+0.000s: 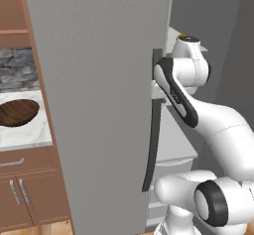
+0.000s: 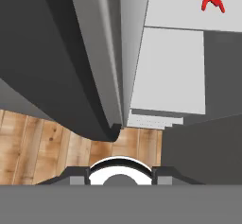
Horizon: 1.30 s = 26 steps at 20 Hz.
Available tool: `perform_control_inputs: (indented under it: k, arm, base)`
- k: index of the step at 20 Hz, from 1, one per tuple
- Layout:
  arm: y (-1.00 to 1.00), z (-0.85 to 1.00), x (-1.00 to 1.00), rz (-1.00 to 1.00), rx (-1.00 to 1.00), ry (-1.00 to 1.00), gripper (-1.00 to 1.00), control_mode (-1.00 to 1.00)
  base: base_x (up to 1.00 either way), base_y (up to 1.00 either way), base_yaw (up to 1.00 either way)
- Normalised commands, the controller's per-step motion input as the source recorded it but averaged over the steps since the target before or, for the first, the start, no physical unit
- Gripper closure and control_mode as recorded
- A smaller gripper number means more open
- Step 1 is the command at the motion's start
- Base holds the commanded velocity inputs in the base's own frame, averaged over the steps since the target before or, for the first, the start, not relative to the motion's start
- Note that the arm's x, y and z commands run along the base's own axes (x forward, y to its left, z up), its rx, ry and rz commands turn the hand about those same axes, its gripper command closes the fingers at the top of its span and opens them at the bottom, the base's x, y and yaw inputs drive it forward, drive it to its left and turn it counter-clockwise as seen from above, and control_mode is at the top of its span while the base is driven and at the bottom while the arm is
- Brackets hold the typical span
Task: Take the lemon, broccoli, and fish from the freezer and place them in the bowl on the counter.
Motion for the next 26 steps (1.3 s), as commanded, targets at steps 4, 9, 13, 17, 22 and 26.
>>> perform_control_inputs:
  k: [4,9,13,17,22,26]
  arm:
    - [0.0,0.0,-0.18,0.0,0.0,0.0,-1.0,-1.0]
    - [0.0,0.0,-0.67,0.0,0.0,-0.01,-1.0,-1.0]
    - [0.0,0.11,-0.59,0.0,0.0,-0.01,-1.0,-1.0]
    - [0.0,0.3,-0.43,0.0,0.0,-0.01,-1.0,-1.0]
    - [-0.01,0.45,-0.44,-0.02,0.0,-0.02,-1.0,-1.0]
    - [-0.01,0.52,-0.45,-0.05,0.0,-0.02,-1.0,-1.0]
  base:
    - [0.0,0.0,0.0]
    - [0.0,0.0,0.0]
    - [0.0,0.0,0.0]
    - [0.0,0.0,0.0]
    - [0.0,0.0,0.0]
    - [0.0,0.0,0.0]
